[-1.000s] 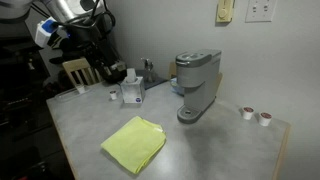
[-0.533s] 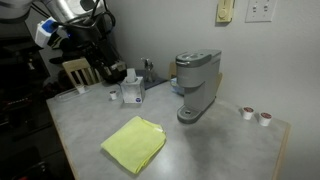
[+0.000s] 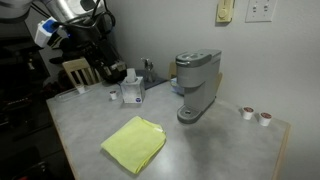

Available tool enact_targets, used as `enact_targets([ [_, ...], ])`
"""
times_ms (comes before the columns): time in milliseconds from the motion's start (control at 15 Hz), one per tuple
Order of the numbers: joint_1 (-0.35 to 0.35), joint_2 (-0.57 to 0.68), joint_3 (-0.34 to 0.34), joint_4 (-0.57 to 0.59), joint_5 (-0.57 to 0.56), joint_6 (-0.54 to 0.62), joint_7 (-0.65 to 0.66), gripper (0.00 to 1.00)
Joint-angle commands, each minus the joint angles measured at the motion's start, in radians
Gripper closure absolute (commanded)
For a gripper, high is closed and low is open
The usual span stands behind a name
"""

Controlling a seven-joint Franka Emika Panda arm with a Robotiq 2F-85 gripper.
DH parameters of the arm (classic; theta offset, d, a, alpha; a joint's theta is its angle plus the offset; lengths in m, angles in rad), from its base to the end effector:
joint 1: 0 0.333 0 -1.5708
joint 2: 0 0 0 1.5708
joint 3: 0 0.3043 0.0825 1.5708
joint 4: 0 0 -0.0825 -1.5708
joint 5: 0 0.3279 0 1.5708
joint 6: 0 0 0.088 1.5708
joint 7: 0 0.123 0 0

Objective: Unfold the towel once

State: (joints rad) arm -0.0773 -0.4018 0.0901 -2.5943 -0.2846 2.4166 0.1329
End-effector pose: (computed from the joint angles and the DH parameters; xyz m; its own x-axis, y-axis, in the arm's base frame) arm 0.3852 0.0009 0.4211 0.9705 0.0945 0.2218 0.0410 -0.9713 0.2343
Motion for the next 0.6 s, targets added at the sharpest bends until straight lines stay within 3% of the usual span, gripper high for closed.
enact_targets([
  [0,0.011,0.024,-0.035,0.003,0.021,0.011,-0.042,0.0],
  [333,0.009,0.07,-0.091,0.0,0.035,0.062,-0.107,0.0],
  [533,0.043,0.132,-0.18,0.005,0.151,0.133,-0.293,0.0],
])
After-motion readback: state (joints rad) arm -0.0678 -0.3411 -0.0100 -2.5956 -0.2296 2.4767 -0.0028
